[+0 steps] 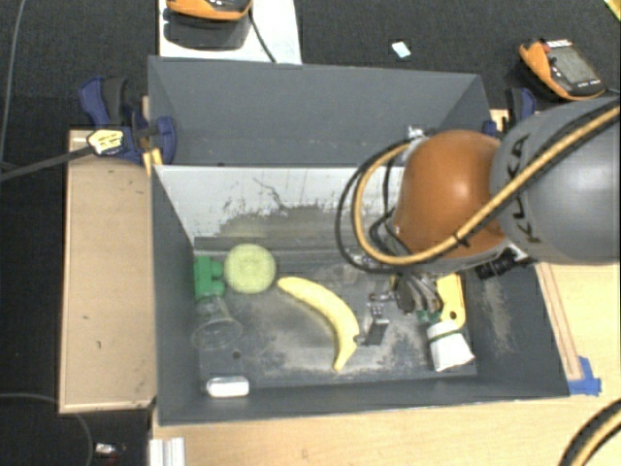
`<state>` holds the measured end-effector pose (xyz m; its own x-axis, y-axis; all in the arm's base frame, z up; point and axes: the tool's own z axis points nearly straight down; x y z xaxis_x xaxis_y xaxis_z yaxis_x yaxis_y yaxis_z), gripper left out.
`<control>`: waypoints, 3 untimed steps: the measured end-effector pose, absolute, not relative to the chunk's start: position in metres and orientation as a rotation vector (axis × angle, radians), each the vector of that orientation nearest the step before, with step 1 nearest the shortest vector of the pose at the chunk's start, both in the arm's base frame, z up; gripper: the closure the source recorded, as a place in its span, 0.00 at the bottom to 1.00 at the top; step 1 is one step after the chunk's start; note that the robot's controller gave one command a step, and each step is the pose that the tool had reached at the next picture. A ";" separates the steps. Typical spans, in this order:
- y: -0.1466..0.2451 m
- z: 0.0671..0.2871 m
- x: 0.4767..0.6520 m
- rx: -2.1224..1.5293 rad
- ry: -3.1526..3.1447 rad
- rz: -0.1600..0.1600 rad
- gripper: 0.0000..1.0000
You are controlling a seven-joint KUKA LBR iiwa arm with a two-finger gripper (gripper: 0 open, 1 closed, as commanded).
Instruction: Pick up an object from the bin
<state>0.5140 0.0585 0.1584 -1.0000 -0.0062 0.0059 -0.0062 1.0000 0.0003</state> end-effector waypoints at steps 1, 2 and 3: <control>0.058 0.163 0.516 0.006 -3.144 -0.001 0.00; 0.073 0.133 0.511 -0.115 -3.143 -0.002 0.00; 0.075 0.104 0.529 -0.267 -3.141 -0.003 1.00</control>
Offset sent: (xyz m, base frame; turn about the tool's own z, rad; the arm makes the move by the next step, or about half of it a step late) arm -0.0076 0.0229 -0.0443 0.1207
